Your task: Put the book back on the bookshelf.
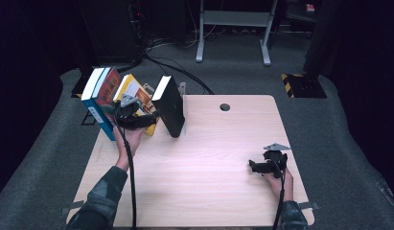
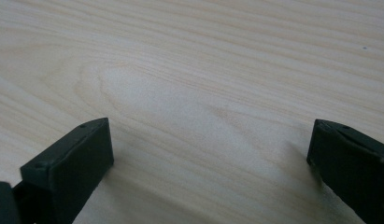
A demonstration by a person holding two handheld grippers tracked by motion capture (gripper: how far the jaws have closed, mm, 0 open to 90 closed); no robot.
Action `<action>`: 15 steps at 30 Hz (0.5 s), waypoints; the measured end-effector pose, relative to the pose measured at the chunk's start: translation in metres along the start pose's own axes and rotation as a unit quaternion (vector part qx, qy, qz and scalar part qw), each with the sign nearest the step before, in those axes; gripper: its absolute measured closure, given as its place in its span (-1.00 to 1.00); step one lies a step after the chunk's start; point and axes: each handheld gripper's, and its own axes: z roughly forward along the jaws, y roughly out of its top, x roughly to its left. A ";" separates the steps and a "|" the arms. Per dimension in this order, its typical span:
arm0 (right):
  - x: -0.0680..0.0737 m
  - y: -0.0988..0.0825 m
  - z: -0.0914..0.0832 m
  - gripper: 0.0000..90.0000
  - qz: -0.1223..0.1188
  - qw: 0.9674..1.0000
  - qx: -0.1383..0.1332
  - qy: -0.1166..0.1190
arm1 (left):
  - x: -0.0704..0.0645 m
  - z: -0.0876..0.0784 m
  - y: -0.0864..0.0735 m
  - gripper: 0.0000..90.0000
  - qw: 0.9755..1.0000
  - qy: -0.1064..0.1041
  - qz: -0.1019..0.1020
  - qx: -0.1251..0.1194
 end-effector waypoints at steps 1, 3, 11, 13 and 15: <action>0.000 0.000 0.000 -1.00 0.000 1.000 0.000 0.000 | 0.000 -0.004 -0.005 -0.73 1.000 0.000 0.001 -0.001; 0.000 -0.001 -0.001 -1.00 0.002 1.000 0.000 -0.002 | 0.002 -0.011 -0.017 -0.74 1.000 -0.003 0.007 0.004; 0.002 -0.003 -0.003 -1.00 0.004 1.000 0.002 -0.008 | 0.012 -0.027 -0.064 -0.79 0.999 -0.001 0.001 0.033; 0.003 -0.003 -0.003 -1.00 0.008 1.000 -0.001 -0.009 | 0.015 -0.028 -0.081 -0.80 0.999 0.004 0.003 0.045; 0.003 -0.004 -0.004 -1.00 0.008 1.000 0.000 -0.008 | 0.017 -0.027 -0.097 -0.81 0.998 0.007 0.000 0.059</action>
